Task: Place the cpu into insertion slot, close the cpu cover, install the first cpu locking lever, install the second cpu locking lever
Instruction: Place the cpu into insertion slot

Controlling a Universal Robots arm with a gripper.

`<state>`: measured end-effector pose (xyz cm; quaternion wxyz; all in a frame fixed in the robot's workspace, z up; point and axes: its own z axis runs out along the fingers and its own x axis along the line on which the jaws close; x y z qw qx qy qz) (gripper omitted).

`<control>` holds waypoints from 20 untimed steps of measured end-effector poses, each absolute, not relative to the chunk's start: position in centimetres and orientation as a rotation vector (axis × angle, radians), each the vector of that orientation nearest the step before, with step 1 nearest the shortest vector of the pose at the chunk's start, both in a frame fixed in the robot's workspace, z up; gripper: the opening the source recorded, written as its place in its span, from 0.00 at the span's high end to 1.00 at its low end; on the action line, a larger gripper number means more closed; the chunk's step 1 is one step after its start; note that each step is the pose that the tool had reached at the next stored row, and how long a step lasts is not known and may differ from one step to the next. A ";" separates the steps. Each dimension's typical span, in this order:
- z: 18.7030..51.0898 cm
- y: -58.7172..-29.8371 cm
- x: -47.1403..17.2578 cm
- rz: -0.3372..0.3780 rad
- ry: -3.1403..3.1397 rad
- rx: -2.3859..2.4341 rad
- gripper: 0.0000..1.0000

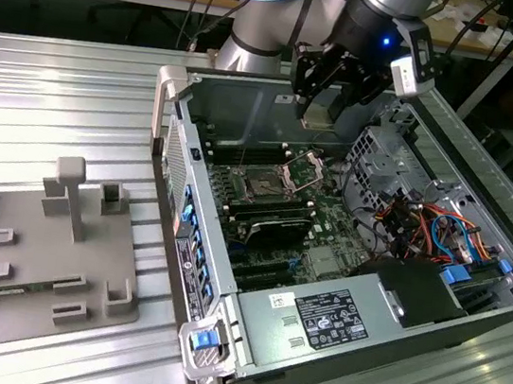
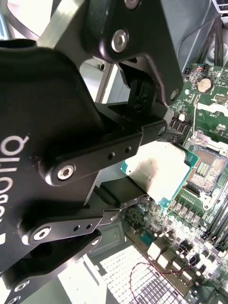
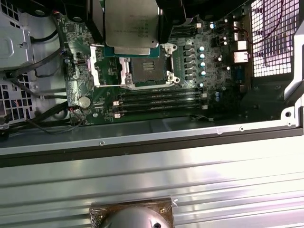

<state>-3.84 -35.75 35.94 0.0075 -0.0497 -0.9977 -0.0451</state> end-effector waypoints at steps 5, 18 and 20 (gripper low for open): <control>35.9 -35.7 -3.9 -0.141 -3.120 -0.156 0.45; 35.9 -35.8 -3.9 -0.140 -3.118 -0.202 0.45; 35.9 -35.8 -3.9 -0.140 -3.117 -0.228 0.45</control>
